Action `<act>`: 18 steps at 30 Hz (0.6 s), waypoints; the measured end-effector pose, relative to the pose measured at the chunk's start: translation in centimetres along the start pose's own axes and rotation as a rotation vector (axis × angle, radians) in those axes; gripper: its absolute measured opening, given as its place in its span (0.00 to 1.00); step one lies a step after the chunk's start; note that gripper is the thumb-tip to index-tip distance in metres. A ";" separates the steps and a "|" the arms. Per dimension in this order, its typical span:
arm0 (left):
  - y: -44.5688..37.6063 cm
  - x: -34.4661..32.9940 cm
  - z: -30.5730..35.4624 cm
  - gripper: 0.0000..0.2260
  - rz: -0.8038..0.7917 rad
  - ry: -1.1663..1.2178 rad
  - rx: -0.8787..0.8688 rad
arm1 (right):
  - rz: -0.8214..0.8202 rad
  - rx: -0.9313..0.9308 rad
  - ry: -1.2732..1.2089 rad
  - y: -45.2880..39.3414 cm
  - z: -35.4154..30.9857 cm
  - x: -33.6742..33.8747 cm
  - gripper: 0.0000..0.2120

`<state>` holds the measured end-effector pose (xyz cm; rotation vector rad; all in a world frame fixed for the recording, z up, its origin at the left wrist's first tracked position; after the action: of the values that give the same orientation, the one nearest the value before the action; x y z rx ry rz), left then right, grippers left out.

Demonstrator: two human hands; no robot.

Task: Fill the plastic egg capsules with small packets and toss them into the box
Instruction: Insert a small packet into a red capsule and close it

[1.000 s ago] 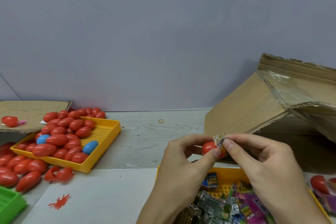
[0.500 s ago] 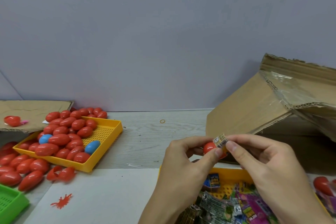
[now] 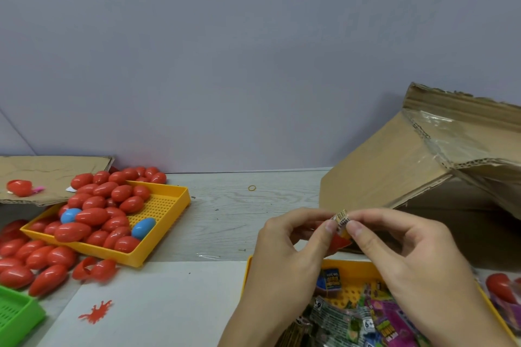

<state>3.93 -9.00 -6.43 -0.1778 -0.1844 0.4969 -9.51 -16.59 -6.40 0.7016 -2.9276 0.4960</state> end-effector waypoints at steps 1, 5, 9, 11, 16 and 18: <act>0.0 0.0 -0.1 0.07 0.006 0.016 0.007 | -0.001 0.011 0.007 0.1 0.0 -0.1 0.05; 0.0 0.2 0.1 0.06 0.048 0.184 0.064 | 0.013 0.095 0.068 0.5 -0.6 -0.4 0.19; 0.0 0.3 0.2 0.07 0.090 0.300 0.107 | 0.033 0.165 0.127 0.5 -0.8 -0.6 0.25; 0.0 0.2 0.2 0.07 0.087 0.308 0.114 | 0.030 0.189 0.132 0.6 -0.9 -0.9 0.26; -0.1 0.1 0.1 0.08 0.103 0.345 0.128 | 0.032 0.244 0.195 0.6 -1.3 -1.2 0.28; -0.1 0.1 0.0 0.08 0.094 0.350 0.133 | 0.039 0.269 0.238 0.7 -1.5 -1.2 0.28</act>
<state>4.05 -9.03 -6.37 -0.1411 0.1995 0.5619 -8.77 -15.03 -5.38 0.5666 -2.6830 0.9207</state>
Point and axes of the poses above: each hand's wrist, its own y-axis away from the middle knuckle, its own x-axis out of the back of the hand, z = x × y, the point moved 5 cm from there along -y, towards the middle knuckle
